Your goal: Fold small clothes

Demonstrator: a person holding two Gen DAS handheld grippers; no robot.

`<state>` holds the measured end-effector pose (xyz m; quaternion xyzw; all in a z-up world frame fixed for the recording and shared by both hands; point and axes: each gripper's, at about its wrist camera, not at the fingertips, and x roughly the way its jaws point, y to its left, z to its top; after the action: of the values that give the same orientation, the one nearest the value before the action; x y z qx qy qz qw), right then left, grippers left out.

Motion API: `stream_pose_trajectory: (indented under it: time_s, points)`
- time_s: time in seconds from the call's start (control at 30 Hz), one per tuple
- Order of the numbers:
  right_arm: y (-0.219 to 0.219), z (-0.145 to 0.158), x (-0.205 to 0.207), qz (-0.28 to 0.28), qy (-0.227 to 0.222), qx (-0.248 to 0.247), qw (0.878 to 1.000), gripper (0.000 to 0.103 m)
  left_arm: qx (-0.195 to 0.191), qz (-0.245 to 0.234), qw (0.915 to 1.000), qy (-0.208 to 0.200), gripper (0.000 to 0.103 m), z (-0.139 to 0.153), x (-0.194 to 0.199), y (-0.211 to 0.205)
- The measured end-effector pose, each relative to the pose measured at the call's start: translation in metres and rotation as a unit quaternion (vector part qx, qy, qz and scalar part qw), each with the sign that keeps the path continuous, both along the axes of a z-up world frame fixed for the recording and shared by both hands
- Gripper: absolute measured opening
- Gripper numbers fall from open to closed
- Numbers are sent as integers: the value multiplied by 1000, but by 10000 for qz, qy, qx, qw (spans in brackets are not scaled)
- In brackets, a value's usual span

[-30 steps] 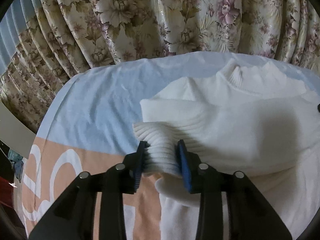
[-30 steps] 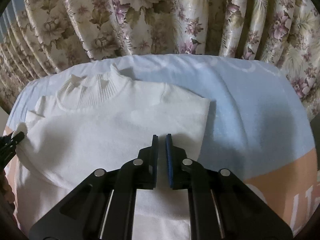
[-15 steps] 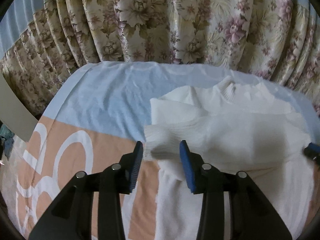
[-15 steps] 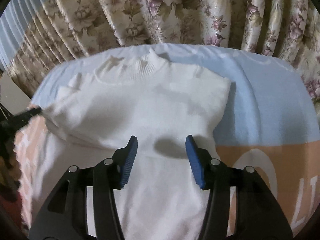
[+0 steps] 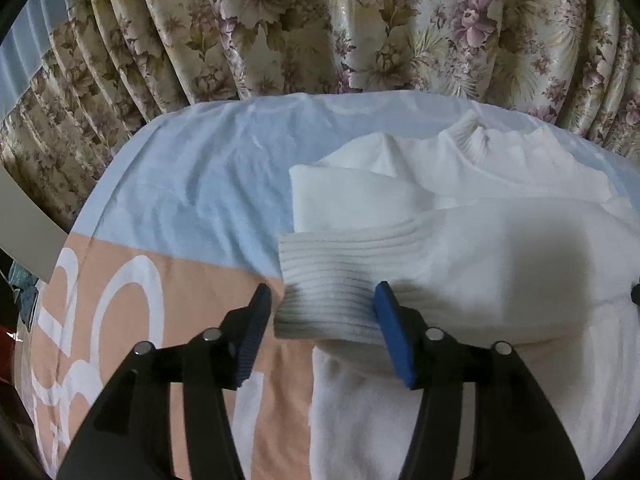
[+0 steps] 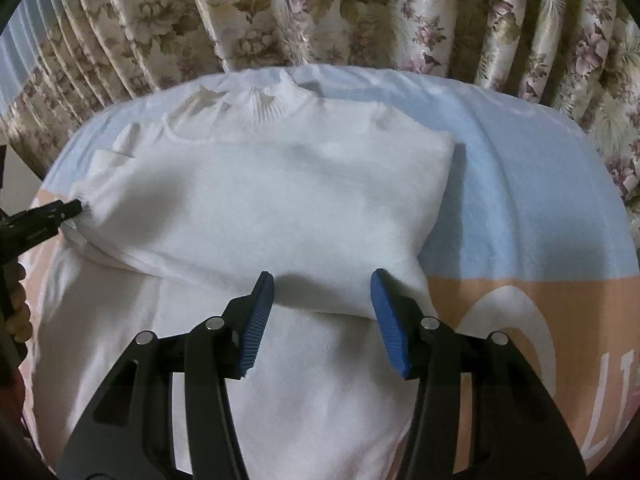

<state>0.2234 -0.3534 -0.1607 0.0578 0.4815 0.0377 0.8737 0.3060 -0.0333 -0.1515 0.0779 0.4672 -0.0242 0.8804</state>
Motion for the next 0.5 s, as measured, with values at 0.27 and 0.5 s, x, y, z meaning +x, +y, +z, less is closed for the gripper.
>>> stream_pose_trajectory:
  time_s: [0.27,0.5]
  points:
    - [11,38,-37,80,-538,170,9984,62,-192,-207,9996,40,55,26,-54,6]
    - [15,49,-91,26,-611,696,9957,64,-283,-228,9993,102,55,33,-122,28]
